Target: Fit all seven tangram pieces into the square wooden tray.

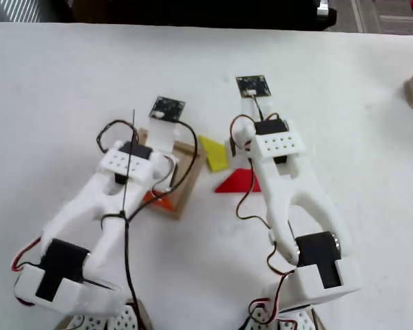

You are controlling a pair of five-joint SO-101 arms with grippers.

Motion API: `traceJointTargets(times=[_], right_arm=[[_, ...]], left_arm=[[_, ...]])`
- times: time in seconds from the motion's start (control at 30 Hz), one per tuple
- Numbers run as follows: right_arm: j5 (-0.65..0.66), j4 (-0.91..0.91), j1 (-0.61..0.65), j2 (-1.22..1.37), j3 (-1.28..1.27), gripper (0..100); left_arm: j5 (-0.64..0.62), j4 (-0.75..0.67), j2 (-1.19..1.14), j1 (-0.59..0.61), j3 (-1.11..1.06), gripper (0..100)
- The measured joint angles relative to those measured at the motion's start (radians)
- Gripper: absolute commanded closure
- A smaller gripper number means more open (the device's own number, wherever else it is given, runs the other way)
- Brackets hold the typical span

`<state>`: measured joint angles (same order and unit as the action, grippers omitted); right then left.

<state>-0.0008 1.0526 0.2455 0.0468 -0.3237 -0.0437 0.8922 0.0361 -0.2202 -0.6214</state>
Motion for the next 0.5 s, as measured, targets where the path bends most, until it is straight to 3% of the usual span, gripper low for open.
traceJointTargets(times=[0.23, 0.5], right_arm=[[0.000, 0.000, 0.000, 0.000, 0.000, 98.1], [0.000, 0.000, 0.000, 0.000, 0.000, 98.1]], left_arm=[[0.002, -0.012, 0.098, 0.011, -0.020, 98], [0.002, -0.212, 0.298, 0.138, -0.196, 97]])
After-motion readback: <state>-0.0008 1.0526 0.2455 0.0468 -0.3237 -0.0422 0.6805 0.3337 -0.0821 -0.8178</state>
